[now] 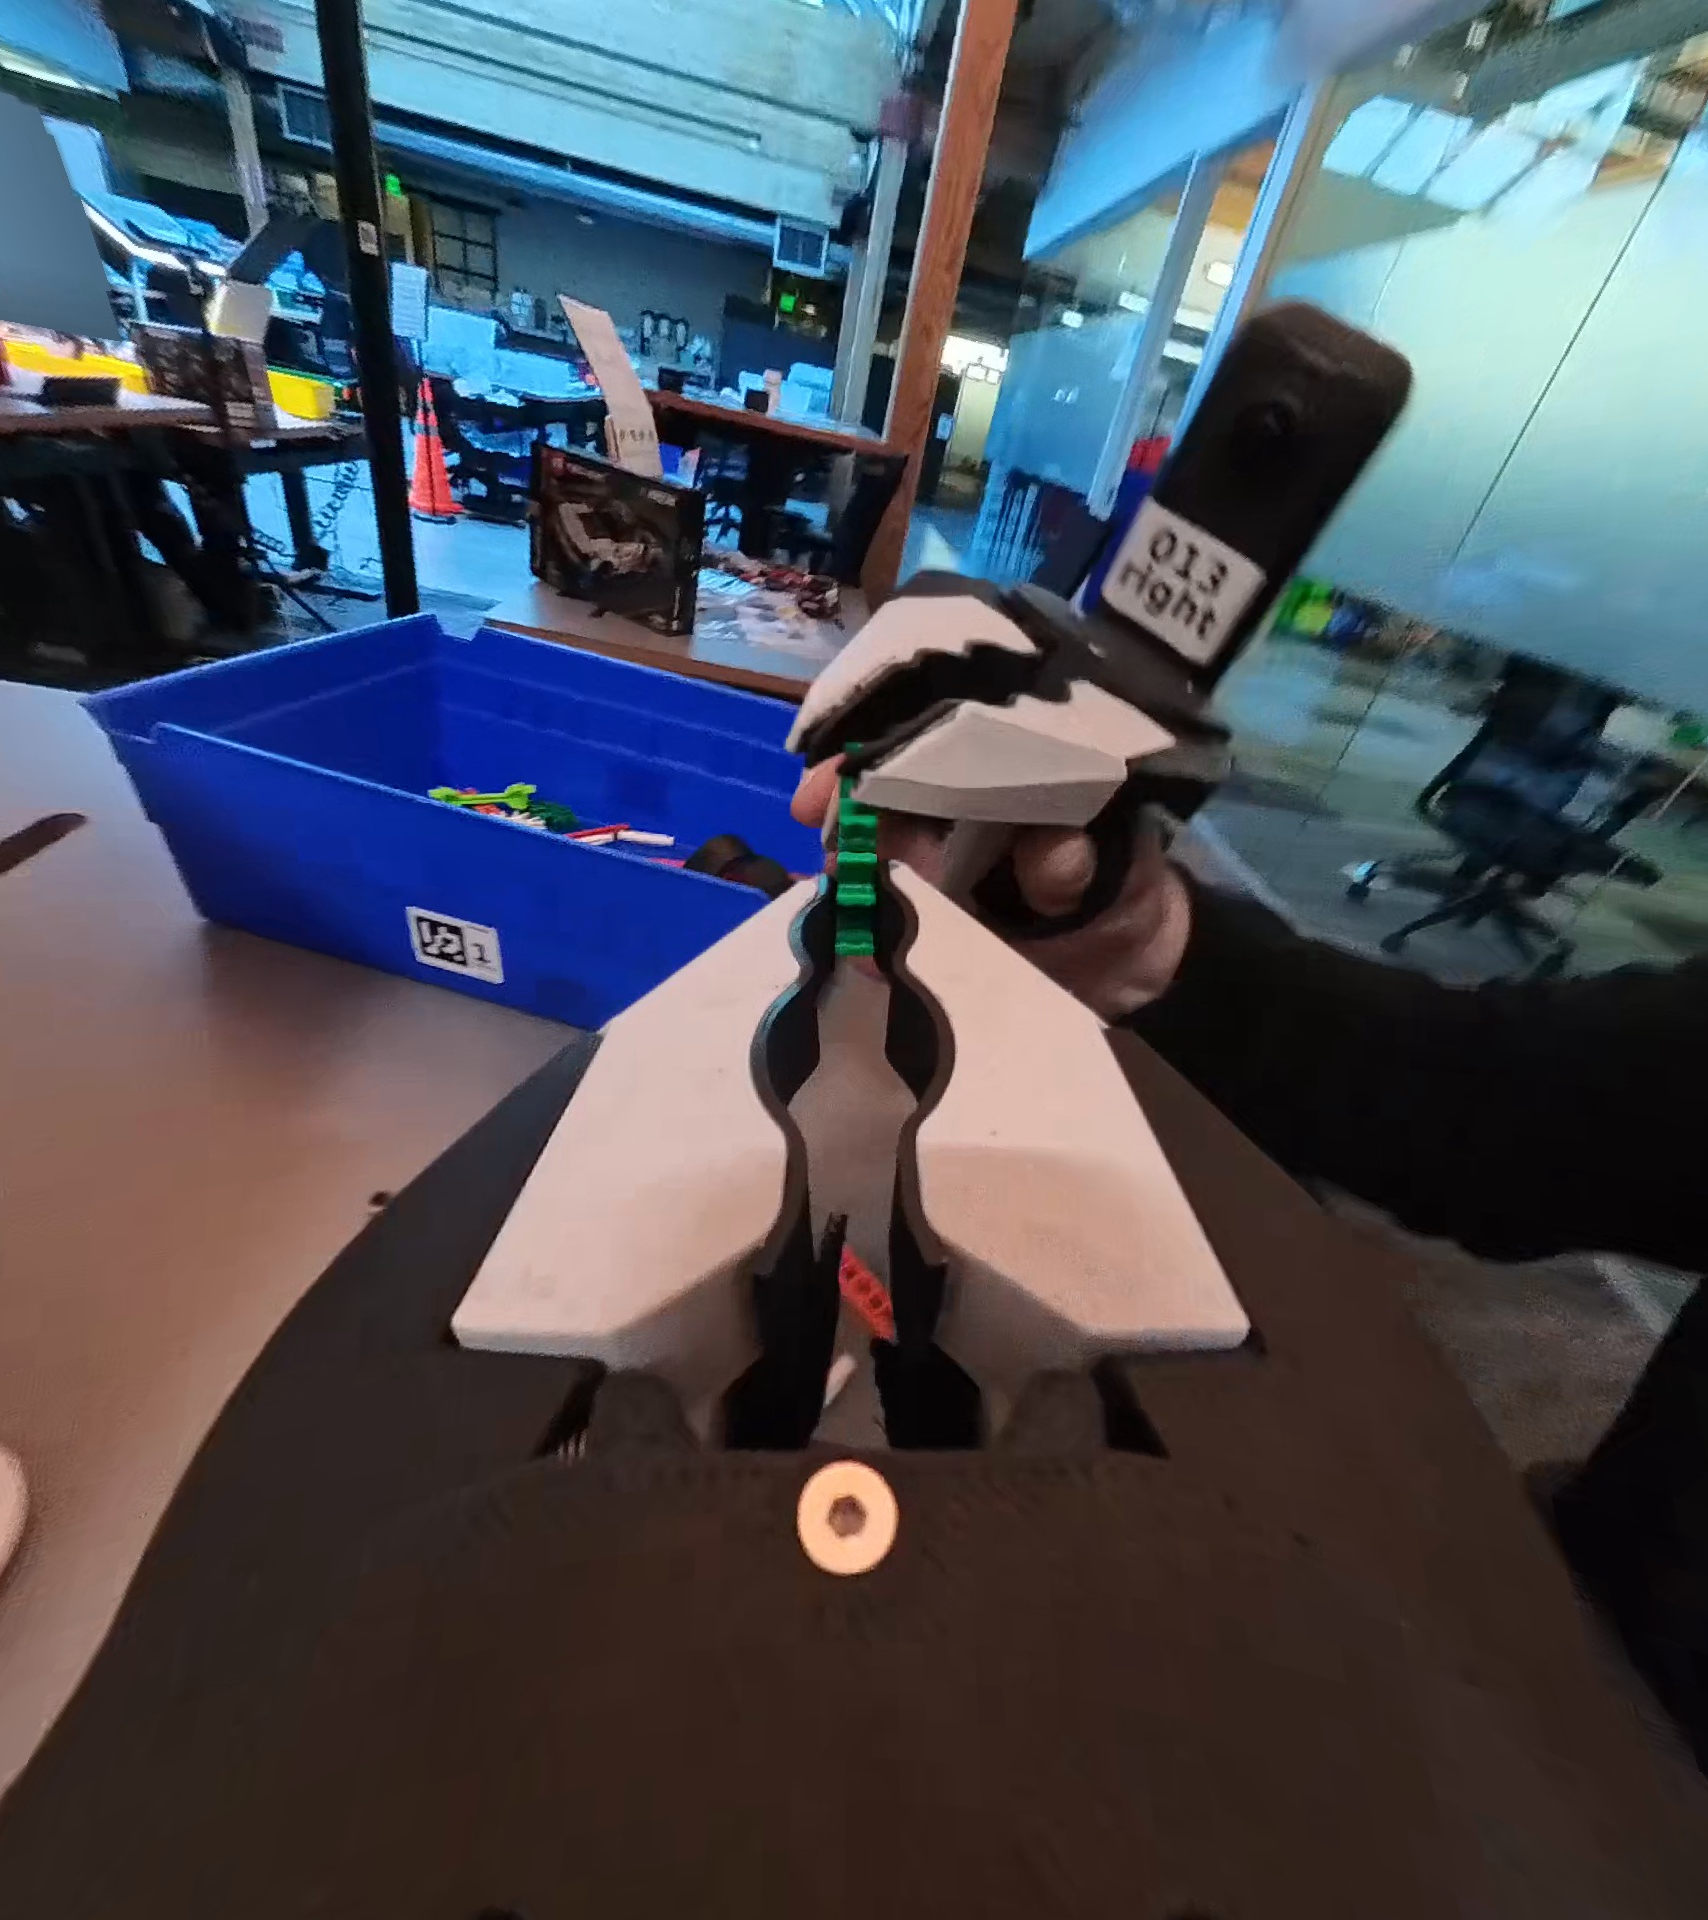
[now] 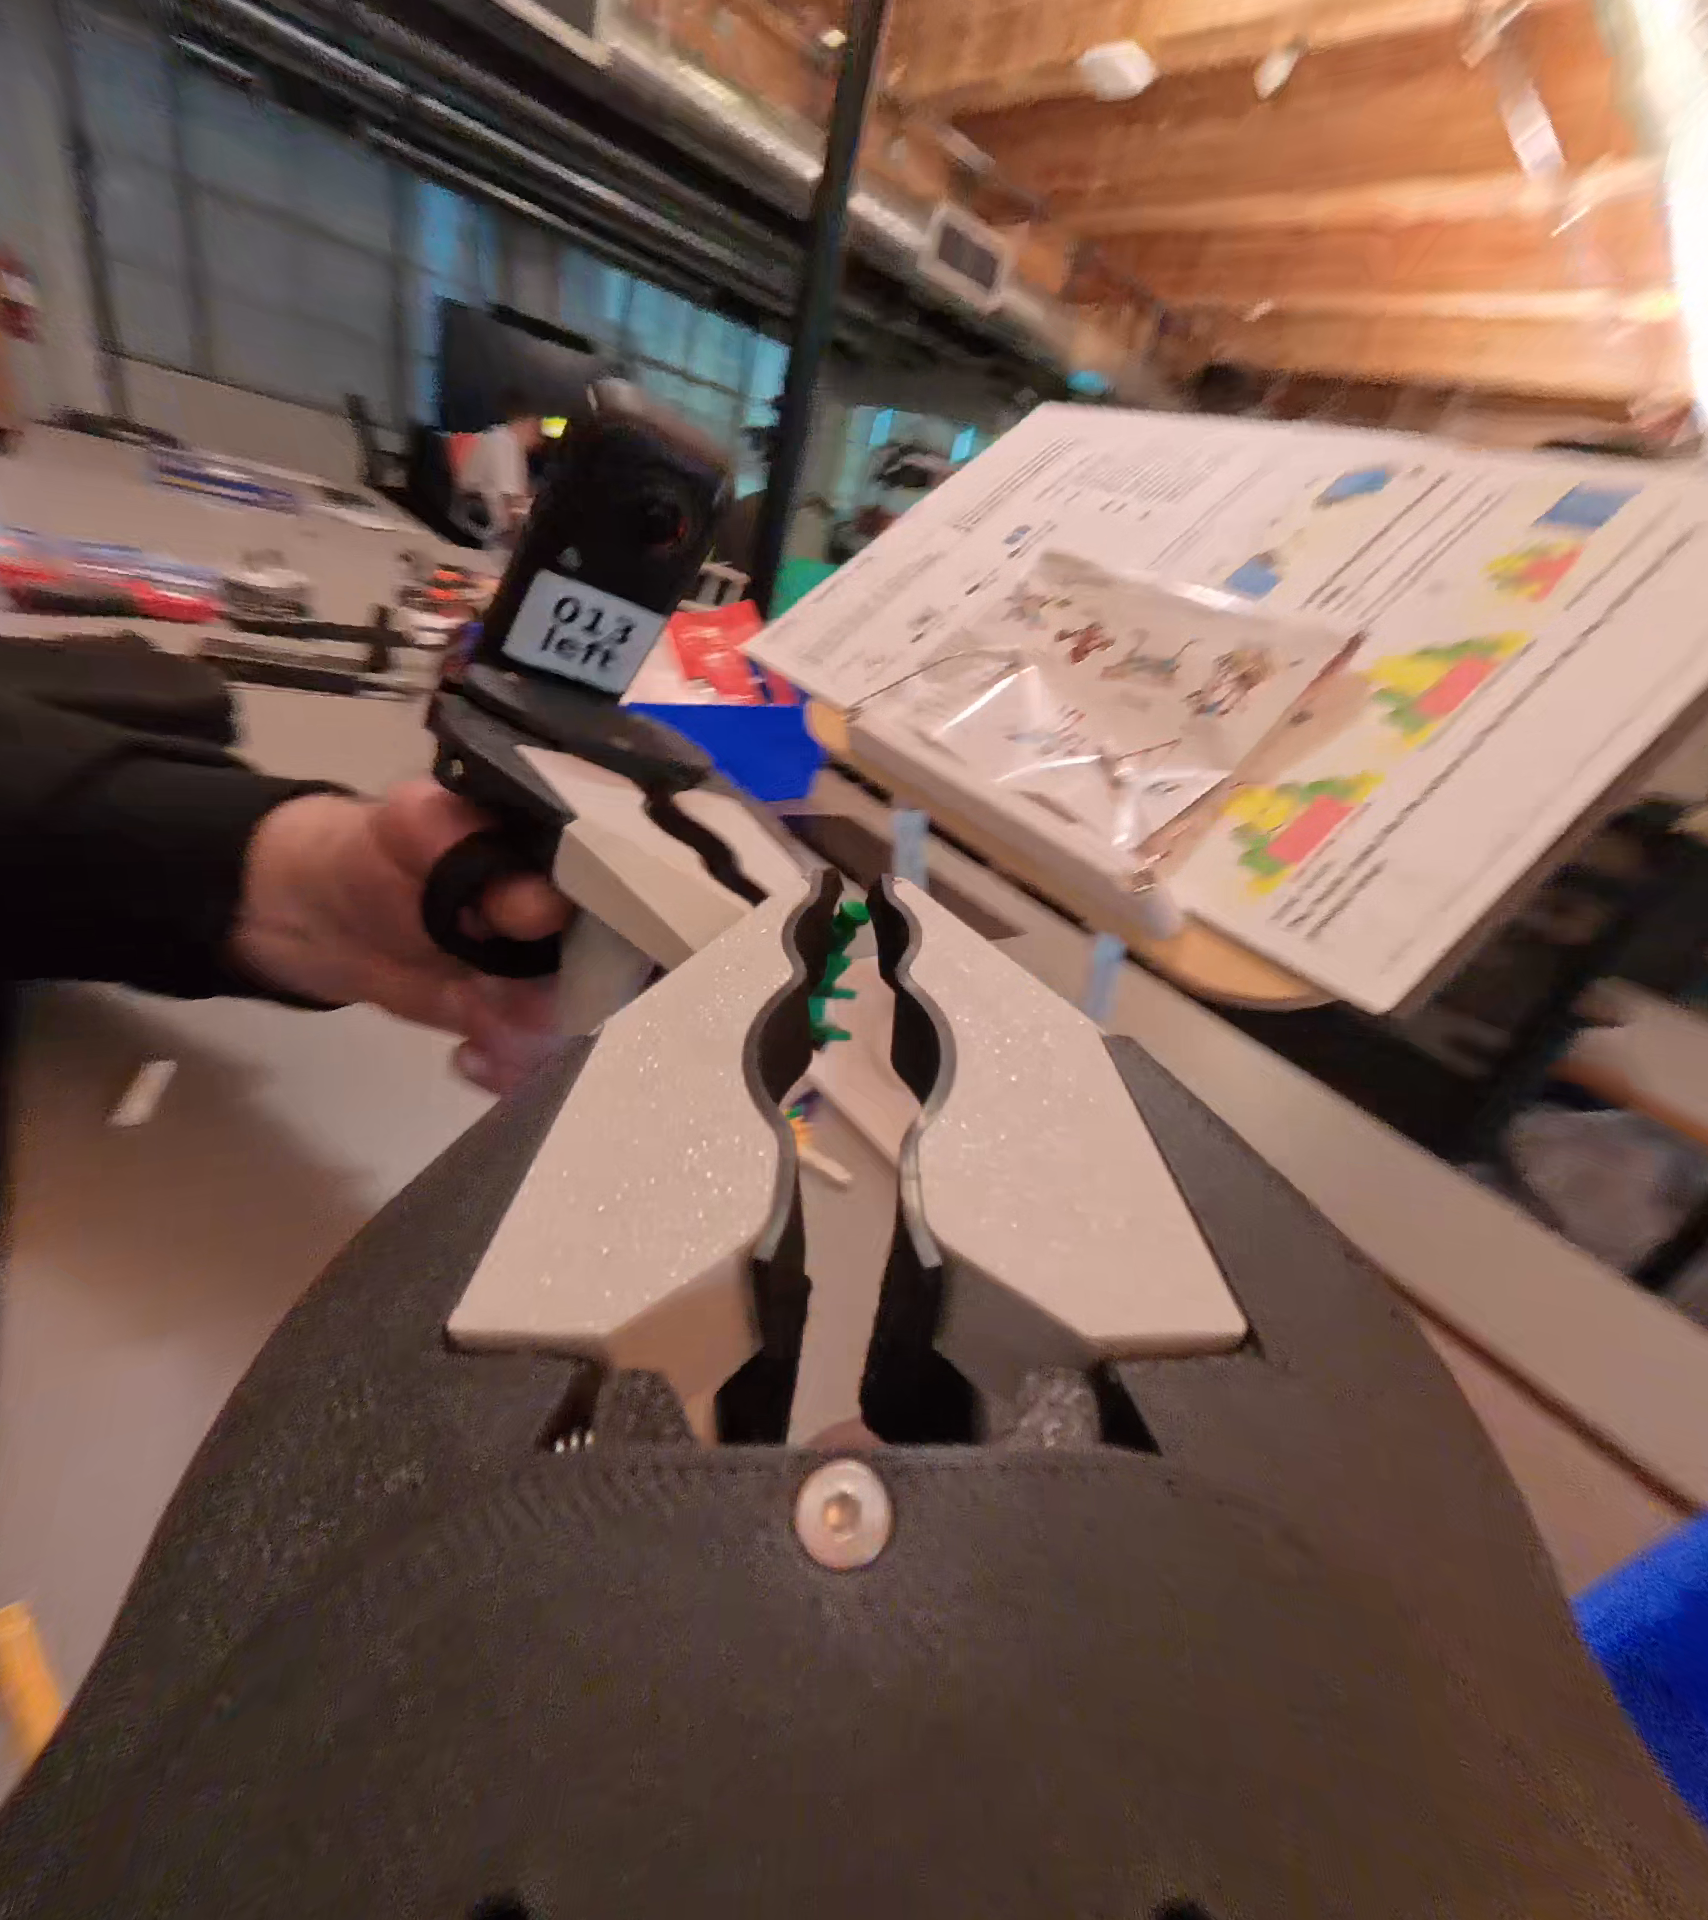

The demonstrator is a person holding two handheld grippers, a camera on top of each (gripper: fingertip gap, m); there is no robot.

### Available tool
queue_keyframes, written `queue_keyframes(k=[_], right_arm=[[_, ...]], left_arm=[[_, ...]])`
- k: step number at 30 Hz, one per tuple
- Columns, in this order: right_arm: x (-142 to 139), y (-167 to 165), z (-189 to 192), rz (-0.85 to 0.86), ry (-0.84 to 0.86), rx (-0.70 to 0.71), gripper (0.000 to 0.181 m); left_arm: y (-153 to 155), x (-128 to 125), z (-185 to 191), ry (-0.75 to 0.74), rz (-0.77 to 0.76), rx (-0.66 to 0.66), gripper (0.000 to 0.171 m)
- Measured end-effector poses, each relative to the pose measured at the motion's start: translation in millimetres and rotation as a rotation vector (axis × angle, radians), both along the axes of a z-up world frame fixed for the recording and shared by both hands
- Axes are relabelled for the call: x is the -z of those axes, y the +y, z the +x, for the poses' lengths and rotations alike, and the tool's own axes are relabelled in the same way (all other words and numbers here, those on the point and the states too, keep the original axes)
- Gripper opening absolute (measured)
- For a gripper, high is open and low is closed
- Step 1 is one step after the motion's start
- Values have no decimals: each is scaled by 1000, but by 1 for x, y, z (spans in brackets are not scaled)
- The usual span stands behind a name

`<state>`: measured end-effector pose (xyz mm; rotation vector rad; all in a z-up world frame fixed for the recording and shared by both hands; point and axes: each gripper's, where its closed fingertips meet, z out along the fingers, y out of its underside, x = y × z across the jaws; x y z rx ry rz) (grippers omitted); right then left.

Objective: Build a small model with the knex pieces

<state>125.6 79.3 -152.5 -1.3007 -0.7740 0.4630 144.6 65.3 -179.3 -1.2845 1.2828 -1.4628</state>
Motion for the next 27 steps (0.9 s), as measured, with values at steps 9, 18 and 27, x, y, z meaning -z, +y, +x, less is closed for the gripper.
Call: queue_keyframes(k=[9, 18, 27], right_arm=[[26, -13, -4, -9, -241, -29, 3], [62, -17, -19, -39, -474, -52, 17], [69, -10, -21, 27, -575, 12, 4]], left_arm=[[7, 23, -19, 269, 570, -57, 3], [8, 58, -28, 505, 879, -25, 4], [10, 56, -30, 516, 980, -49, 4]])
